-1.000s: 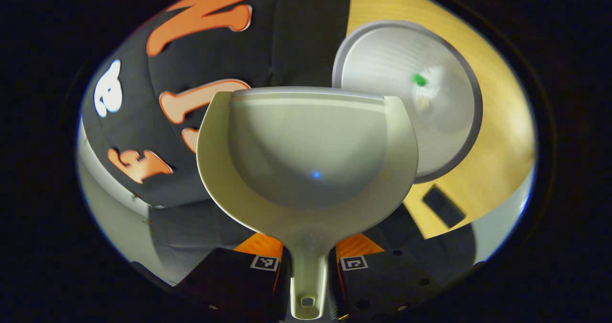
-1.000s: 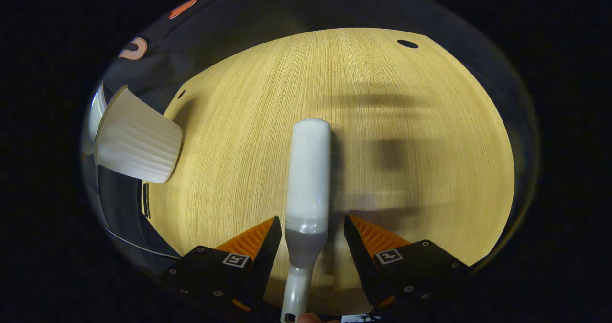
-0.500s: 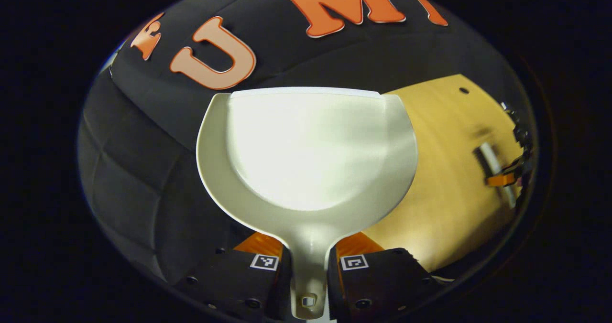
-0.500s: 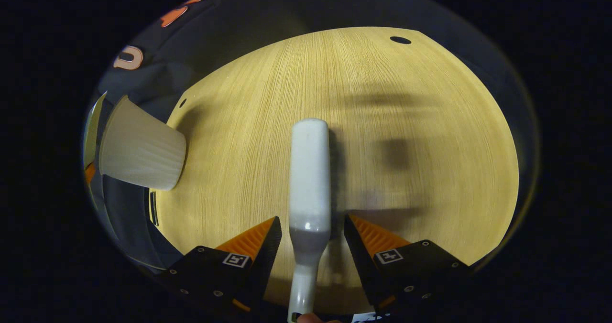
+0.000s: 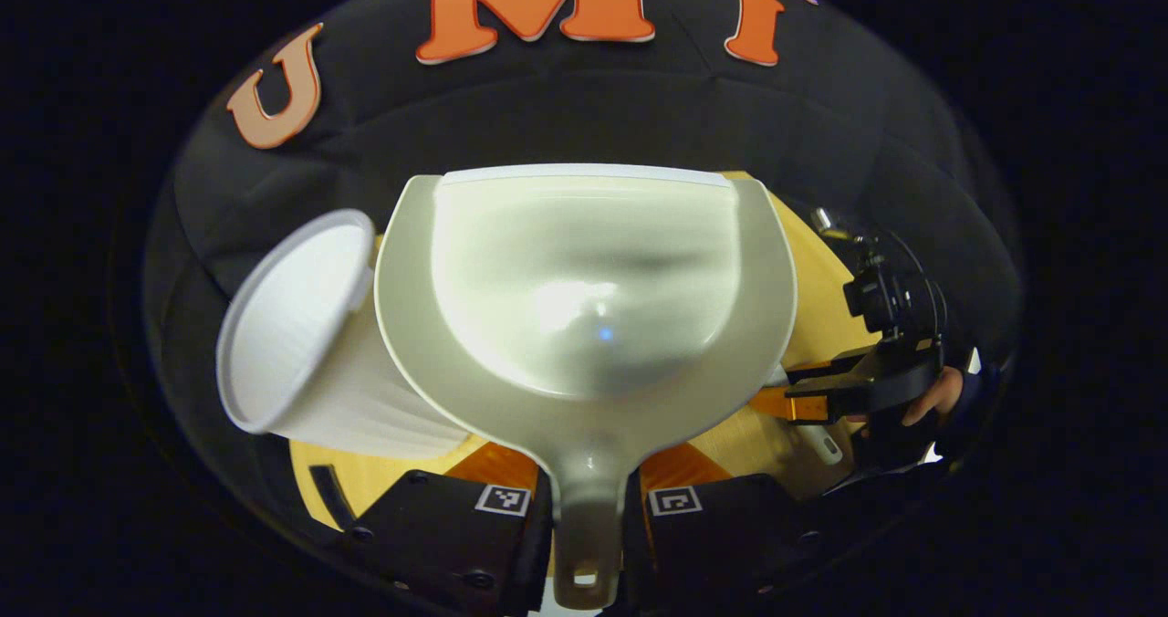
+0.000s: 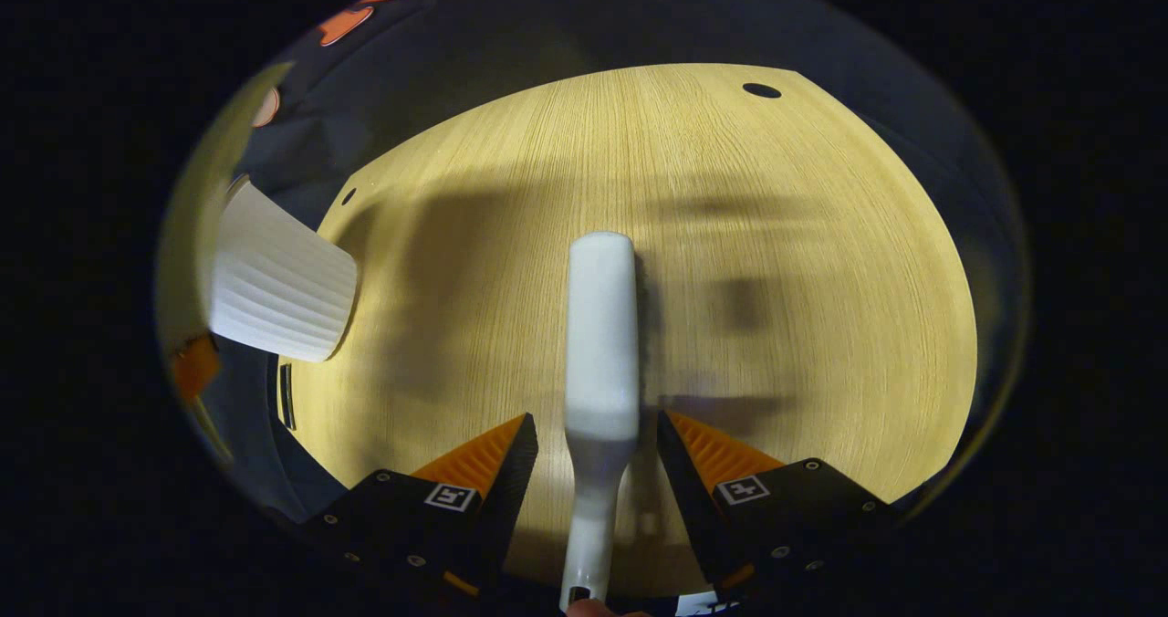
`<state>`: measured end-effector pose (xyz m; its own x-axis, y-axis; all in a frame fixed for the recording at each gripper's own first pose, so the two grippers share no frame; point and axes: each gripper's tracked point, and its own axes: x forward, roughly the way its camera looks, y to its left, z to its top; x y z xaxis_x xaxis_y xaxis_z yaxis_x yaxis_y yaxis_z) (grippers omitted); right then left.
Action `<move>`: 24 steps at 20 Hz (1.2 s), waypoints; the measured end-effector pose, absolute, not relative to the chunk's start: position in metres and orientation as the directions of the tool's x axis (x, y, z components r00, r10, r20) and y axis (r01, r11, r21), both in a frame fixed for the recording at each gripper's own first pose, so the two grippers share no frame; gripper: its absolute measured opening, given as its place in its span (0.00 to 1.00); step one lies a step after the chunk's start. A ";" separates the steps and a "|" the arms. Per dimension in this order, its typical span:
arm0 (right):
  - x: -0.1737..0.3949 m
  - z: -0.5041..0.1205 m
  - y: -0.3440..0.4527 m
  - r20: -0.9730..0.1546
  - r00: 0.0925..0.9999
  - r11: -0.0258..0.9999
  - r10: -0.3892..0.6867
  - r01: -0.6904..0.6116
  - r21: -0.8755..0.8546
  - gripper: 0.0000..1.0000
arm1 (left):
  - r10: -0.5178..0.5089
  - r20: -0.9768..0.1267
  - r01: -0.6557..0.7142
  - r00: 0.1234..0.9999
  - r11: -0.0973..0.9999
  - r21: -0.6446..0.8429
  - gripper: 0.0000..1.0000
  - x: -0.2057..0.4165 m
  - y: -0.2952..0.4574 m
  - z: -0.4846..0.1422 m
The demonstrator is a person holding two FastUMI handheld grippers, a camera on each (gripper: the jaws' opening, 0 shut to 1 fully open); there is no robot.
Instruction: Pick up the small broom and dustpan from the desktop, sweep the trash into the dustpan with the broom, and then empty the trash into the garbage bin.
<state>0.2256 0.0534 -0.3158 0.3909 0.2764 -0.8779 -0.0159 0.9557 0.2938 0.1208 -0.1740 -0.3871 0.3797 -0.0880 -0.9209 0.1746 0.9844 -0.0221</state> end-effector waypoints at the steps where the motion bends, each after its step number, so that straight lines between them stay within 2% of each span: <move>1: 0.227 -0.314 0.054 -0.876 0.395 0.955 0.278 -0.016 0.296 0.80 | -0.094 -0.936 0.141 0.338 0.989 -0.049 0.33 0.116 -0.179 -0.414; 5: 0.226 -0.313 0.054 -0.880 0.392 0.959 0.269 -0.028 0.281 0.80 | -0.048 -0.968 0.090 0.244 0.996 -0.027 0.33 0.108 -0.181 -0.472; 8: 0.225 -0.313 0.056 -0.880 0.394 0.961 0.266 -0.034 0.276 0.80 | -0.075 -0.982 0.050 0.173 0.996 -0.067 0.33 0.093 -0.198 -0.508; 14: 0.224 -0.315 0.056 -0.884 0.392 0.964 0.255 -0.036 0.262 0.80 | -0.076 -0.993 0.008 0.086 0.997 -0.076 0.33 0.066 -0.212 -0.539; 15: 0.224 -0.315 0.057 -0.883 0.393 0.964 0.255 -0.038 0.262 0.80 | -0.078 -0.995 0.000 0.066 0.997 -0.078 0.30 0.061 -0.214 -0.544; 16: 0.224 -0.314 0.057 -0.884 0.392 0.965 0.254 -0.039 0.260 0.80 | -0.072 -0.996 -0.005 0.052 0.997 -0.072 0.33 0.058 -0.214 -0.548; 21: 0.224 -0.315 0.056 -0.885 0.395 0.967 0.246 -0.035 0.253 0.81 | -0.036 -0.998 0.040 0.054 0.999 -0.034 0.34 0.060 -0.219 -0.552; 24: 0.224 -0.314 0.056 -0.884 0.399 0.968 0.242 -0.035 0.249 0.80 | -0.062 -0.997 0.024 0.044 0.998 -0.061 0.36 0.063 -0.220 -0.552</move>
<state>0.2245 0.0557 -0.3139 0.3993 0.2421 -0.8843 -0.0346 0.9678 0.2493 0.0630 -0.2201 -0.5520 0.0441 -0.0620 -0.9971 0.0236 0.9979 -0.0610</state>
